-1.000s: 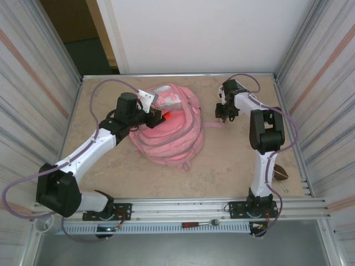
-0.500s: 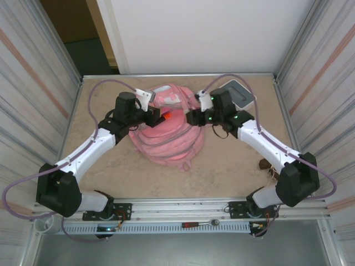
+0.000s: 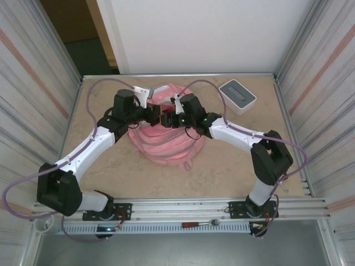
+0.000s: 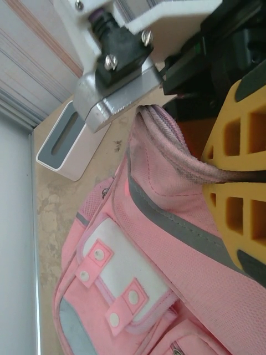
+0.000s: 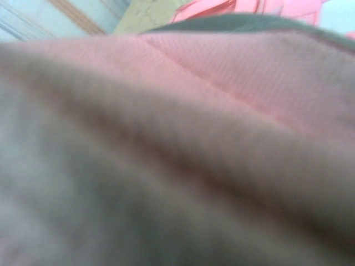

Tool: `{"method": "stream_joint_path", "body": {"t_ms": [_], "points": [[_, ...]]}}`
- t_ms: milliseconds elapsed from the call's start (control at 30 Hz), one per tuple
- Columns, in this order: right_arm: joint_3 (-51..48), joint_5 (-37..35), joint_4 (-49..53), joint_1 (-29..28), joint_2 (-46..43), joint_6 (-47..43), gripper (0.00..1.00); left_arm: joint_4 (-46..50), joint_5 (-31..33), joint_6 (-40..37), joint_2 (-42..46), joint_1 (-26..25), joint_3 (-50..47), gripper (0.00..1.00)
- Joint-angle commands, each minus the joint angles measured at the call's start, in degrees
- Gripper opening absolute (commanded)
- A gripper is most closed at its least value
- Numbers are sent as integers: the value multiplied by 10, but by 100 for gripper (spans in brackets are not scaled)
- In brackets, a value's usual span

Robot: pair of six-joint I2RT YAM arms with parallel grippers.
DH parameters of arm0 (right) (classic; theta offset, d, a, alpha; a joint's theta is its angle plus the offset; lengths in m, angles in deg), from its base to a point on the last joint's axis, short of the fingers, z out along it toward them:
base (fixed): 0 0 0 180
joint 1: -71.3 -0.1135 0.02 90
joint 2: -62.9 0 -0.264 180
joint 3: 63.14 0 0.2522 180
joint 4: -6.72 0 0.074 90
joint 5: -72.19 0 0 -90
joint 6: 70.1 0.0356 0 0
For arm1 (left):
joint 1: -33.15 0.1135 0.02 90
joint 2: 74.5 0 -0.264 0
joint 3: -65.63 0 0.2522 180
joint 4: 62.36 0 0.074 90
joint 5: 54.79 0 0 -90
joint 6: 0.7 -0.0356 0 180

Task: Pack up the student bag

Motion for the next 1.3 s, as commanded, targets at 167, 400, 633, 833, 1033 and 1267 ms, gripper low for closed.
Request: {"method": "stream_joint_path", "body": {"t_ms": [167, 400, 633, 833, 1033, 1267], "points": [[-22, -61, 18, -10, -55, -8, 64, -62, -17, 8, 30, 6, 24, 0], [-69, -83, 52, -40, -86, -24, 48, -67, -29, 14, 25, 6, 23, 0], [-33, -53, 11, -38, -19, -22, 30, -52, -25, 14, 31, 6, 18, 0], [26, -18, -10, -10, 39, -17, 27, -36, -17, 9, 39, 3, 8, 1], [-29, 39, -11, 11, -37, -25, 33, -32, 5, 4, 39, -2, -4, 3], [-142, 34, 56, 68, -210, -57, 43, -26, 57, -37, 27, -64, -34, 12]]}}
